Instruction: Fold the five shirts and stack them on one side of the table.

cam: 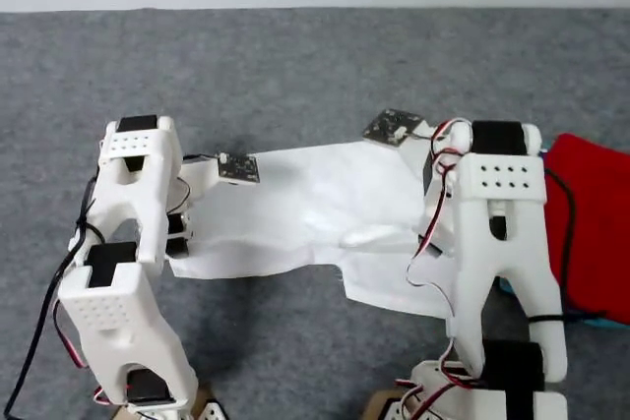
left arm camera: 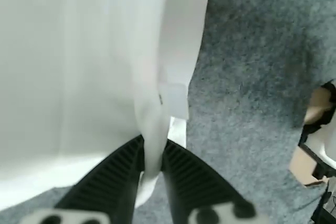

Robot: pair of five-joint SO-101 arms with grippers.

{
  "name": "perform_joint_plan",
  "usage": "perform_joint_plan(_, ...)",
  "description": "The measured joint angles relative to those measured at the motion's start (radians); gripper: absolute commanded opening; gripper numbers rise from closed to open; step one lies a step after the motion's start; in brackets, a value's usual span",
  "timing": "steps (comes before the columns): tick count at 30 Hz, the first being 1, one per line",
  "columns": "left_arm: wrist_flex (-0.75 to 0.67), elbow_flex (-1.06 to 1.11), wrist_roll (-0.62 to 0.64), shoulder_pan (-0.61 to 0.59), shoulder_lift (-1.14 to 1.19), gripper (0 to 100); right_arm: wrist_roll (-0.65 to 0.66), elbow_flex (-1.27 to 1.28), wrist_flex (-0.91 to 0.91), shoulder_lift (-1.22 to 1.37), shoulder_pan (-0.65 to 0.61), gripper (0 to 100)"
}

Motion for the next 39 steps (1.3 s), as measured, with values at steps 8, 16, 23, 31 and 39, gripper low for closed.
perform_joint_plan(8, 0.000, 0.098, -0.003, 0.000, -0.077, 4, 0.046, 0.000, 0.000, -0.002, 0.063, 1.0)
perform_joint_plan(16, 0.000, 0.114, -0.003, -0.011, -0.094, 8, 0.046, 0.000, 0.000, -0.002, 0.054, 16.4)
perform_joint_plan(23, 0.000, 0.078, 0.055, -0.046, -0.095, 11, 0.000, 0.000, 0.000, -0.155, 0.054, 33.6)
perform_joint_plan(31, 0.000, -0.026, 0.107, -0.049, -0.095, 10, -0.014, 0.000, -0.083, -0.250, 0.054, 22.6)
perform_joint_plan(39, 0.000, -0.063, 0.132, -0.055, -0.101, 9, -0.015, 0.005, -0.141, -0.206, 0.051, 17.1)
